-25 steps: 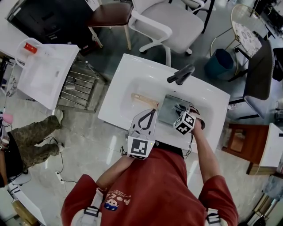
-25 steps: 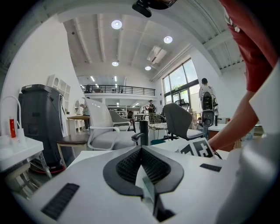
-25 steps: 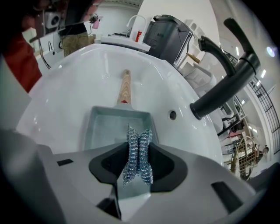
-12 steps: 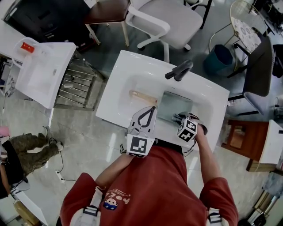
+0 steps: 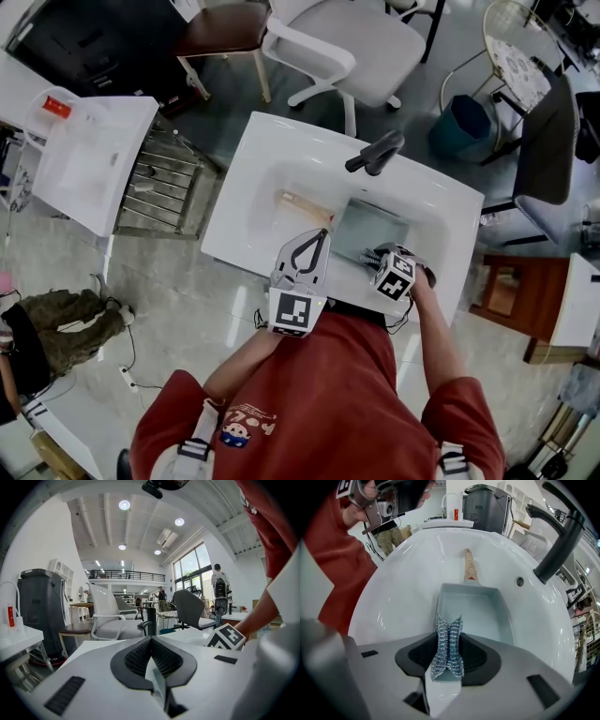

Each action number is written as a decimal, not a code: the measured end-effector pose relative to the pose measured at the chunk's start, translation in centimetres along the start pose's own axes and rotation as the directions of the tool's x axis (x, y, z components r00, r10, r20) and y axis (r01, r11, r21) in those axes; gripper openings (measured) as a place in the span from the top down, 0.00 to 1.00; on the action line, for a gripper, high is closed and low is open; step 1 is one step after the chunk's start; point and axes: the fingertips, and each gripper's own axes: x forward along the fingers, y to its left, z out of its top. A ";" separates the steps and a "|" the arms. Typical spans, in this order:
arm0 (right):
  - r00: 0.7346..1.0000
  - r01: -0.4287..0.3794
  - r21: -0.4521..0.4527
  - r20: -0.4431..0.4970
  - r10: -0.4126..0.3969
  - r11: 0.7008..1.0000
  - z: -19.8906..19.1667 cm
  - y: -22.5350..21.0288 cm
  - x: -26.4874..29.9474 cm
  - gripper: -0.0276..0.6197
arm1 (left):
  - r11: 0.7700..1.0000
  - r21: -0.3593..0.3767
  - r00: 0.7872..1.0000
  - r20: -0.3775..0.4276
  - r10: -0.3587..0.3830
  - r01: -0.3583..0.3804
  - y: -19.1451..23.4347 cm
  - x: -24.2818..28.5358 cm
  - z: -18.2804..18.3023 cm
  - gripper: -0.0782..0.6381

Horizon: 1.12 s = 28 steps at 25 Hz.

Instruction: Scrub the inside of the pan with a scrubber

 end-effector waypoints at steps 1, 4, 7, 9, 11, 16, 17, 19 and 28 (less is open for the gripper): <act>1.000 0.003 -0.001 0.001 -0.003 1.000 0.0 0.0 0.0 0.71 | 1.000 0.001 1.000 0.001 0.000 0.000 0.0 0.0 0.0 0.87; 1.000 0.013 -0.007 0.001 -0.013 1.000 0.1 -0.1 0.0 0.71 | 1.000 -0.015 1.000 -0.010 -0.001 0.001 0.0 0.0 -0.2 0.87; 1.000 0.016 -0.008 0.008 -0.016 1.000 0.0 -0.3 0.1 0.71 | 1.000 -0.014 1.000 -0.013 -0.003 0.003 -0.2 0.1 -0.3 0.87; 1.000 0.020 -0.007 0.006 -0.020 1.000 -0.2 -0.5 0.1 0.71 | 1.000 0.000 1.000 -0.008 -0.004 0.004 -0.2 0.2 -0.3 0.87; 0.999 0.040 -0.015 -0.006 -0.040 0.999 -0.4 -1.0 0.3 0.70 | 1.000 0.009 1.000 -0.005 -0.005 0.005 -0.2 0.3 -0.3 0.87; 0.997 0.076 -0.017 -0.016 -0.076 0.997 -0.9 -2.5 0.7 0.70 | 1.000 0.011 1.000 -0.007 -0.004 0.004 -0.3 0.4 -0.3 0.87; 0.996 0.084 -0.009 -0.011 -0.084 0.996 -0.9 -2.8 0.7 0.70 | 1.000 0.011 1.000 -0.009 -0.005 0.005 -0.3 0.4 -0.3 0.87; 0.995 0.104 -0.005 -0.008 -0.104 0.995 -0.9 -3.6 0.7 0.70 | 1.000 0.012 1.000 -0.011 -0.006 0.007 -0.3 0.3 -0.4 0.87; 0.980 0.199 0.001 -0.013 -0.199 0.980 -1.1 -7.2 0.9 0.70 | 1.000 0.013 1.000 -0.011 -0.003 0.003 -0.2 0.5 -0.4 0.87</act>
